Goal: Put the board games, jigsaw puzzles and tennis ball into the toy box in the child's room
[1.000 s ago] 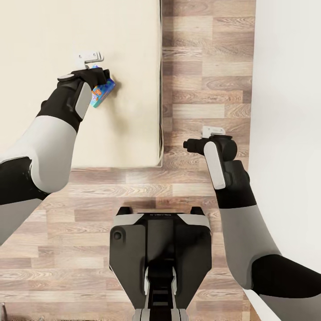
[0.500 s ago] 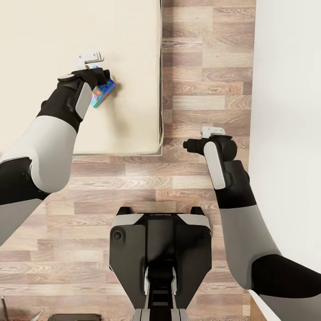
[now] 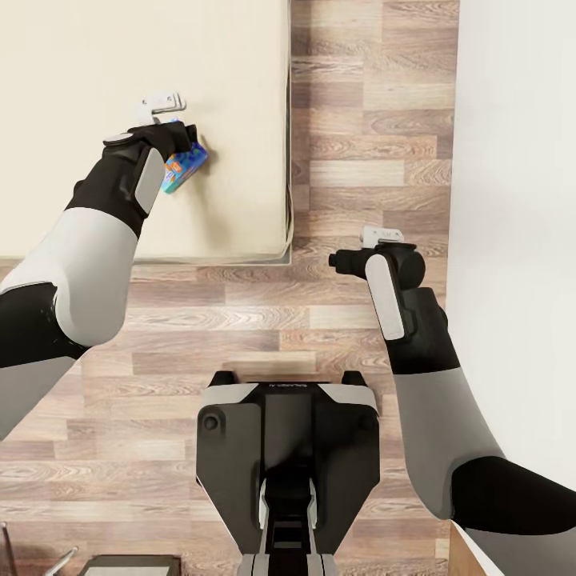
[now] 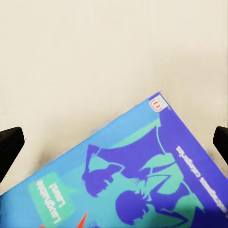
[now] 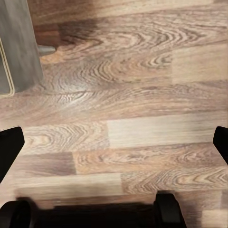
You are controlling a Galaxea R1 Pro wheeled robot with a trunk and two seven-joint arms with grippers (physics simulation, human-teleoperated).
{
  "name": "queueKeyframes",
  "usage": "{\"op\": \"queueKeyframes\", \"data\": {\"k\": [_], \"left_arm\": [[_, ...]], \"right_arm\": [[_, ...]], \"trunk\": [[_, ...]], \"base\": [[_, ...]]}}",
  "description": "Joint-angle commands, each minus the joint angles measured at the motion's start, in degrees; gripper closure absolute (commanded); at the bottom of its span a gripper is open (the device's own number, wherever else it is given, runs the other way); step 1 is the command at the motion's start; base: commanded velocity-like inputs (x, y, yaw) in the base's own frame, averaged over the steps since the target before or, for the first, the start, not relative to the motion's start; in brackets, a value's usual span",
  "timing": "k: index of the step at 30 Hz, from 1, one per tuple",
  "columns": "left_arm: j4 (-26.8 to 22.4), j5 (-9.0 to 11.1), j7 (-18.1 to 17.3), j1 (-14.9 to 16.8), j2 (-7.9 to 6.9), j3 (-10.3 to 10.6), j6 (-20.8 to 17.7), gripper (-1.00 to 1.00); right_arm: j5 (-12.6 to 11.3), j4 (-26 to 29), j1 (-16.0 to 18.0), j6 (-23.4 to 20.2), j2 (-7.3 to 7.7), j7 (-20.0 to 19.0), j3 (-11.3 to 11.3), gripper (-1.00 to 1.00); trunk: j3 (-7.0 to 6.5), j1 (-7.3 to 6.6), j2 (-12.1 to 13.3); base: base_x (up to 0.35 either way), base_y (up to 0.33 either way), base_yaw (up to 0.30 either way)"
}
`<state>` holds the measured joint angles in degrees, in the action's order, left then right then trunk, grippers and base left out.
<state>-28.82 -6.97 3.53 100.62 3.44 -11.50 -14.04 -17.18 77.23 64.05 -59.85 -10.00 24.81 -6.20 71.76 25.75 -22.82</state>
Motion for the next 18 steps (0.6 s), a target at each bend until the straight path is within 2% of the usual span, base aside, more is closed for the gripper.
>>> {"op": "queueKeyframes", "data": {"k": [1, 18], "left_arm": [[-0.09, -0.59, -0.10, 0.02, 0.07, -0.38, -0.29, -1.00], [-0.08, -0.59, -0.06, 0.02, 0.09, -0.40, -0.48, -1.00]], "right_arm": [[-0.58, 0.03, 0.03, -0.15, 0.00, 0.59, -0.04, -1.00], [-0.58, 0.02, 0.03, -0.15, 0.00, 0.59, -0.04, -1.00]], "trunk": [[0.06, 0.03, -0.09], [0.06, 0.03, -0.09]], "base": [[-0.110, 0.000, 0.000], [-0.091, 0.000, 0.000]]}}
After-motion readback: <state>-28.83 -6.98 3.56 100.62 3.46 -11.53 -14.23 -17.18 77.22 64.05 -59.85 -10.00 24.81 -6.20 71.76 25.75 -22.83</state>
